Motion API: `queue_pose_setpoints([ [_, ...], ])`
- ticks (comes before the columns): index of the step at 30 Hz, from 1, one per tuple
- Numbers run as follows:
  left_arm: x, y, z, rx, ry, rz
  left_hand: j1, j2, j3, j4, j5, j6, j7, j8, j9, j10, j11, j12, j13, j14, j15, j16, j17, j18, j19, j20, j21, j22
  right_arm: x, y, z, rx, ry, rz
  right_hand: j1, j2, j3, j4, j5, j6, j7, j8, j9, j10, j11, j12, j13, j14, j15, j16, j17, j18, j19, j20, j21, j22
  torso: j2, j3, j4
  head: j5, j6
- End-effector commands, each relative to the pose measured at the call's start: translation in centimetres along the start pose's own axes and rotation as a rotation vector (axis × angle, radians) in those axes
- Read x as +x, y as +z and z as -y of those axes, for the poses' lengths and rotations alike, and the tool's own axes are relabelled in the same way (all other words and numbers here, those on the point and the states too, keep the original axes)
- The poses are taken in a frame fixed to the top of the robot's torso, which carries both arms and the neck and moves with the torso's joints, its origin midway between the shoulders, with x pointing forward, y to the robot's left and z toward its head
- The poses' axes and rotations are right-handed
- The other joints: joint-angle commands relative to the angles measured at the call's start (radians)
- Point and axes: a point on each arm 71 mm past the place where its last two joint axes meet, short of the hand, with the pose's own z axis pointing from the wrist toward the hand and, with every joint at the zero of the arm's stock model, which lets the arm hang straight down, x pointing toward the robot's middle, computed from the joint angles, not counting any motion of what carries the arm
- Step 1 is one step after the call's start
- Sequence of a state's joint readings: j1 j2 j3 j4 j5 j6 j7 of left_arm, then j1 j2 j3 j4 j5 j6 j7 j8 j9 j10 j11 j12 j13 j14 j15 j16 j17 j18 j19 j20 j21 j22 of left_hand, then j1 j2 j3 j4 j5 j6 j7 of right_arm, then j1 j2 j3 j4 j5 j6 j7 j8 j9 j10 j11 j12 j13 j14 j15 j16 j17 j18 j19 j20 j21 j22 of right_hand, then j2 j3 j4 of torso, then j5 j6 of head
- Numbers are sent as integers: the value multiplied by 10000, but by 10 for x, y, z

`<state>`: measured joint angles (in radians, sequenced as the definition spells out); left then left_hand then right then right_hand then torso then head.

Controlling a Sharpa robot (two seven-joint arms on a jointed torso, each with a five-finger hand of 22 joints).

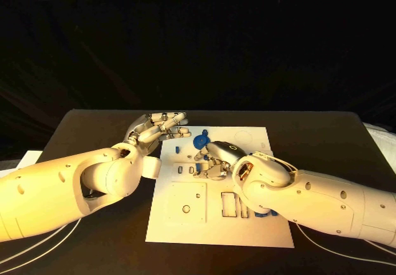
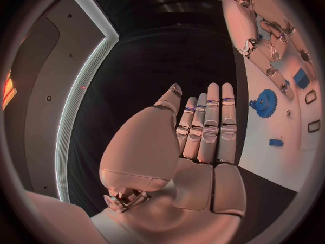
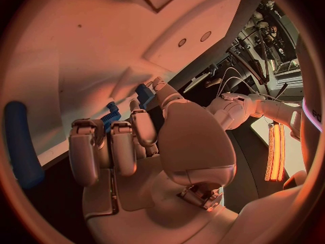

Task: Assemble the parts on the task board

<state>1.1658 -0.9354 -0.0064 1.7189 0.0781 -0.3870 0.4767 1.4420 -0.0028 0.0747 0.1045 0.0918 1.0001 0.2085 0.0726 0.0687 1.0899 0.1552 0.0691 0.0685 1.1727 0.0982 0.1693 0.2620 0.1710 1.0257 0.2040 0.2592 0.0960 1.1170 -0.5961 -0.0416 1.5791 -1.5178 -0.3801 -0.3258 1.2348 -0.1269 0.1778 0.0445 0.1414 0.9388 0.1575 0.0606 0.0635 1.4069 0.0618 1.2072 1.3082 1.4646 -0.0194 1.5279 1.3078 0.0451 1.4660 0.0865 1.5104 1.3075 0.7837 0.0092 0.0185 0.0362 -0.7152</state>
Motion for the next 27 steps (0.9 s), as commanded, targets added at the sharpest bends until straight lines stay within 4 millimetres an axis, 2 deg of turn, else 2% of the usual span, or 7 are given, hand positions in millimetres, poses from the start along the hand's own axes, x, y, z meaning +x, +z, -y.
queue_pose_setpoints([
  [1,2,1,0,54,-125,-201,93,13,-8,-42,-56,-11,21,-40,-4,-76,-3,-54,-9,28,1,-52,9,116,67,27,-67,-16,-7,-3,-7,-490,282,1015,109,-35,-64,12,-58,-19,-33,20,10,-28,31,-37,351,842,81,-7,1566,-137,361,56,-37,1174,-4,6,-3,-9,16],
  [12,-2,4,-11,-1230,951,6,-503,-21,-224,139,-69,-45,-204,-50,1,733,-401,314,138,2595,-647,2111,1539,121,1991,-645,1419,723,-34,-21,-9,-2459,1776,1623,616,94,-287,90,239,-616,61,-14,-14,-368,108,-576,-42,792,143,-100,1408,-86,229,115,-161,931,-103,21,-59,-3,58],
  [14,-3,6,-14,-1624,1607,-274,-891,-144,-474,358,-66,70,-356,31,34,1268,-581,715,345,2811,-818,3473,2600,66,2307,-773,1938,1033,-44,-27,-5,-2598,2026,1472,631,107,-299,99,247,-517,62,0,-3,-419,110,-666,-101,801,148,-80,1457,-81,217,120,-172,909,-144,35,-53,3,20],
  [16,-4,7,-17,-1961,2153,-454,-1026,-203,-628,457,-91,325,-529,210,92,1737,-796,1293,703,3170,-984,7221,6072,102,2690,-1013,2629,1456,-52,-33,0,-2582,2177,1309,701,147,-309,96,287,-380,54,37,20,-483,105,-763,-171,806,151,-70,1491,-77,206,129,-182,894,-184,47,-47,30,18],
  [20,-10,7,-26,-3200,3598,-852,-1240,-66,-833,687,-84,592,-779,648,221,2066,-1080,3153,2066,3481,-1131,12203,11001,-444,3839,-1338,7055,6272,-76,-48,17,-2221,2526,1148,904,275,-287,44,526,-151,0,117,54,-514,59,-822,-247,800,117,-88,1473,-76,204,114,-186,899,-287,59,-102,57,-31],
  [23,-14,7,-30,-4148,4802,-1097,-1504,-3,-1030,944,-76,701,-956,1184,449,1809,-1242,5259,3731,3763,-1333,13471,12402,-750,4093,-1435,9066,8652,-95,-58,31,-1781,2718,1312,930,348,-278,50,614,-43,-22,148,64,-464,35,-757,-226,793,100,-107,1438,-80,213,100,-179,916,-358,75,-165,93,-72],
  [27,-17,11,-29,-5325,6441,-1493,-2119,167,-1445,1574,-98,914,-1165,2080,968,2149,-1460,9226,7753,3981,-1479,14015,13088,-975,4286,-1492,10512,10522,-113,-68,47,-1228,2792,1573,954,420,-268,55,715,74,-49,177,71,-451,9,-765,-255,781,78,-139,1381,-73,199,79,-195,885,-425,100,-217,139,-75],
])
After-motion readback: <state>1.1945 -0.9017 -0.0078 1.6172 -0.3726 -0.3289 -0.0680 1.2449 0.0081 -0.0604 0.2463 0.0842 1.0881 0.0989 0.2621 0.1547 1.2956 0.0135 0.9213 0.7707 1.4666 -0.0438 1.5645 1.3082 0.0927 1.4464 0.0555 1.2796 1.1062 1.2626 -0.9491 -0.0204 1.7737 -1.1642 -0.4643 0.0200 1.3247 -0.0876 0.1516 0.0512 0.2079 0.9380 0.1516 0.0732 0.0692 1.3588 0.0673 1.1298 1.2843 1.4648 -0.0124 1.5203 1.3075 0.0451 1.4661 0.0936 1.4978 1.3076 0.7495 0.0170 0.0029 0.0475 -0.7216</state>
